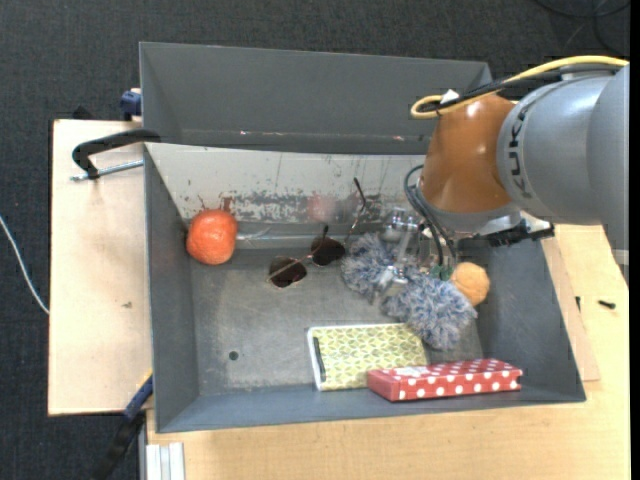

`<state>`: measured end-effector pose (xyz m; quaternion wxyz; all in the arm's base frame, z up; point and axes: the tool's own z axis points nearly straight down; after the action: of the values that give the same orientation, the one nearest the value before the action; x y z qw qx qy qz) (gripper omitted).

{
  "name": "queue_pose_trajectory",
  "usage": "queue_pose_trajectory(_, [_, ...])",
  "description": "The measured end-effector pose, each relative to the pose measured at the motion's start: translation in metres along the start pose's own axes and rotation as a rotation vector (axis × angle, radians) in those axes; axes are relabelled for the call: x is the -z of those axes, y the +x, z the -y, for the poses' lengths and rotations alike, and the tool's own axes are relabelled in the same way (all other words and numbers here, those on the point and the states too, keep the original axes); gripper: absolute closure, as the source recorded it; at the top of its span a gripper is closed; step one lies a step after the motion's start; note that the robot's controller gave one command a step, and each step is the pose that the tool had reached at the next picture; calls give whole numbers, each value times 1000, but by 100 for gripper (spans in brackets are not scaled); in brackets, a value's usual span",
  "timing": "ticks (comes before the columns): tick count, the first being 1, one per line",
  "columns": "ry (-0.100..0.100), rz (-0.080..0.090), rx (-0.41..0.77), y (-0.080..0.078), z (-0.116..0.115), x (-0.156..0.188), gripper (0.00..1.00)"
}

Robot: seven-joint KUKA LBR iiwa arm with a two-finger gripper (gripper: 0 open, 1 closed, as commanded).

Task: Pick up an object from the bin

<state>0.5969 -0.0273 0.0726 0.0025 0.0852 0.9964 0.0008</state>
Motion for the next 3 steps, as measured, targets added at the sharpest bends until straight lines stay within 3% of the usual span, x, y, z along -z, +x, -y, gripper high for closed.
queue_pose_trajectory(1, [0, -3, -8, -2, -1, 0, 0])
queue_pose_trajectory(2, [-1, 1, 0, -2, -1, 3, 100])
queue_pose_trajectory(3, [-1, 1, 0, -2, -1, 3, 100])
